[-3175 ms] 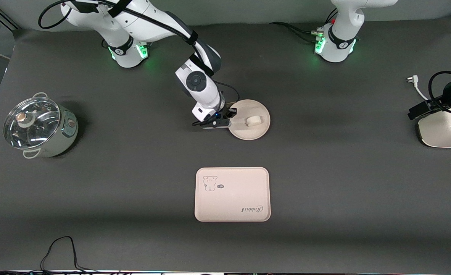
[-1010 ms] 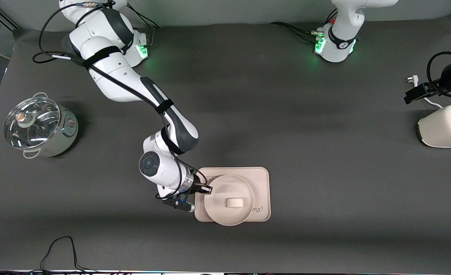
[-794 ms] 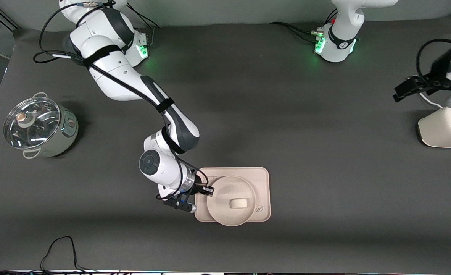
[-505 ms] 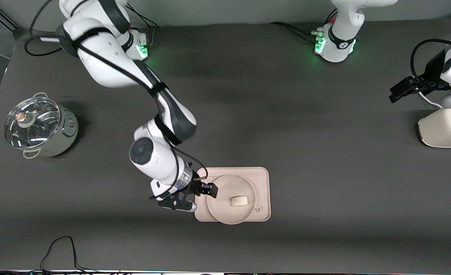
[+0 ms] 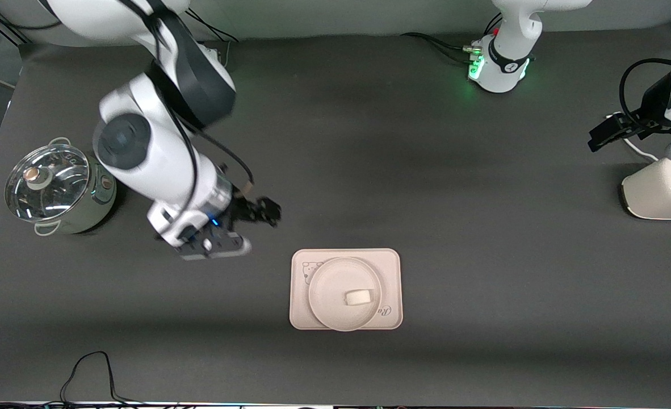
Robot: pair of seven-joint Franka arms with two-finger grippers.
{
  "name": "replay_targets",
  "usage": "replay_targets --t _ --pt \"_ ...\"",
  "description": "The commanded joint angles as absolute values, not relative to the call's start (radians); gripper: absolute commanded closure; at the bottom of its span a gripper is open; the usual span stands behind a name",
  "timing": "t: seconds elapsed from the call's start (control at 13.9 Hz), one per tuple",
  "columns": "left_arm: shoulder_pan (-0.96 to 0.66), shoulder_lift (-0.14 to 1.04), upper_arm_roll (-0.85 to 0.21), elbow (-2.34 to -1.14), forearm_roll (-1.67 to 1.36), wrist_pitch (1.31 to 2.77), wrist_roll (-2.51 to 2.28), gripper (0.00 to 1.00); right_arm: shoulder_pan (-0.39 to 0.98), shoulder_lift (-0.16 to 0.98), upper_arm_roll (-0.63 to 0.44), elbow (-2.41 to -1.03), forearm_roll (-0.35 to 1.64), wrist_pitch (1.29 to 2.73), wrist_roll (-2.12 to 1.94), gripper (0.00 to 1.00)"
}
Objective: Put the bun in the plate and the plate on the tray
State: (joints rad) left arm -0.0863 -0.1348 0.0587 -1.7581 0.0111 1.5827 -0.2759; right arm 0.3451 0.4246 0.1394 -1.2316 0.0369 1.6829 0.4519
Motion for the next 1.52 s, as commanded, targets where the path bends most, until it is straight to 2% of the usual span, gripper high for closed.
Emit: replay_targets --t 0.0,0.29,0.51,0.65,0.79,1.44 --pt "-0.158 -0.156 0.132 -1.753 0.028 1.548 -0.278 0.0 0.33 0.147 0.104 -1.53 0.005 1.69 0.422 0.0" --pt "-0.158 -0.155 0.132 -1.744 0.032 1.537 -0.278 0.0 0.247 -0.096 0.101 -1.796 -0.035 1.71 0.419 0.0" --pt "-0.155 -0.143 0.124 -1.727 0.058 1.537 -0.279 0.0 0.163 -0.199 0.078 -1.87 -0.031 1.714 0.239 0.0" --pt "-0.118 -0.088 0.091 -1.657 0.058 1.507 -0.262 0.0 0.135 -0.225 0.06 -1.876 -0.017 1.668 0.212 0.0" --pt "-0.042 -0.058 0.011 -1.62 0.058 1.474 -0.242 0.0 0.112 -0.225 0.013 -1.876 -0.009 1.635 0.193 0.0" --pt "-0.051 -0.058 0.009 -1.615 0.058 1.471 -0.248 0.0 0.118 -0.213 -0.046 -1.882 0.02 1.615 0.155 0.0"
